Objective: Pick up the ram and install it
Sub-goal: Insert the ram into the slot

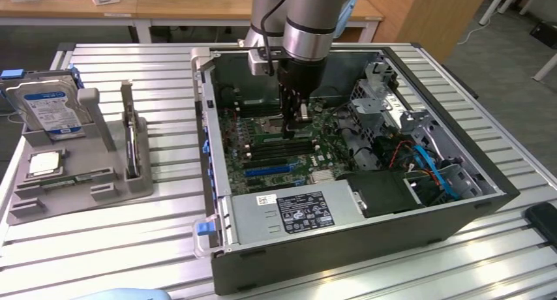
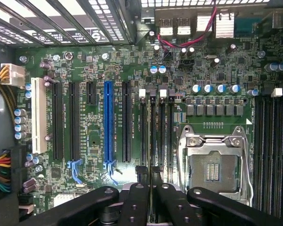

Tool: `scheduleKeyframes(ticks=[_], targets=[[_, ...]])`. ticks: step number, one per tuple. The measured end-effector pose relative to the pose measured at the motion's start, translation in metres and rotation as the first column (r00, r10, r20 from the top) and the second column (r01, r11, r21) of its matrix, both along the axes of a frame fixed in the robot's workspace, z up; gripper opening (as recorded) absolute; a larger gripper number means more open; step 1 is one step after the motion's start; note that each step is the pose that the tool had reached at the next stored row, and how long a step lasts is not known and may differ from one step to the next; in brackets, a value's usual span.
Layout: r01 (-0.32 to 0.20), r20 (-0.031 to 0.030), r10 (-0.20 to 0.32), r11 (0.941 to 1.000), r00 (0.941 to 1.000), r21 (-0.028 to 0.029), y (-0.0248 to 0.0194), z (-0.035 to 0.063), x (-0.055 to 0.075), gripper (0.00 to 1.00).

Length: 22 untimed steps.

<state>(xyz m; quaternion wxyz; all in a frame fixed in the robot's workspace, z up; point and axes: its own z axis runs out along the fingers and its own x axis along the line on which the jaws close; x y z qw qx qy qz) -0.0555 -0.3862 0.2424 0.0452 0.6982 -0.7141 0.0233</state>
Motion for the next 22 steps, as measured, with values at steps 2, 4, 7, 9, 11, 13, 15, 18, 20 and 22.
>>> scheduleKeyframes(ticks=[2,4,7,9,11,13,15,18,20,22], targets=[[0.000,-0.0001,0.000,1.0000,1.0000,-0.0013,0.0000,-0.0004,0.0000,0.13],[0.000,-0.0001,0.000,1.0000,1.0000,-0.0033,0.0000,-0.0006,0.0000,0.13],[0.000,-0.0002,0.000,1.0000,1.0000,-0.0063,-0.0004,-0.0010,-0.0001,0.13],[0.001,-0.0001,-0.001,1.0000,1.0000,-0.0078,-0.0008,-0.0017,-0.0001,0.13],[0.001,0.0001,-0.001,1.0000,1.0000,-0.0089,-0.0011,-0.0028,0.0000,0.13],[0.002,0.0002,-0.002,0.9999,1.0000,-0.0100,-0.0015,-0.0043,-0.0001,0.13],[0.003,0.0006,-0.003,0.9999,1.0000,-0.0109,-0.0018,-0.0059,0.0000,0.13],[0.004,0.0011,-0.004,0.9999,1.0000,-0.0125,-0.0022,-0.0081,-0.0001,0.13],[0.005,0.0012,-0.005,0.9999,1.0000,-0.0137,-0.0024,-0.0091,0.0000,0.13],[0.006,0.0013,-0.006,0.9999,1.0000,-0.0147,-0.0024,-0.0099,0.0000,0.13]])
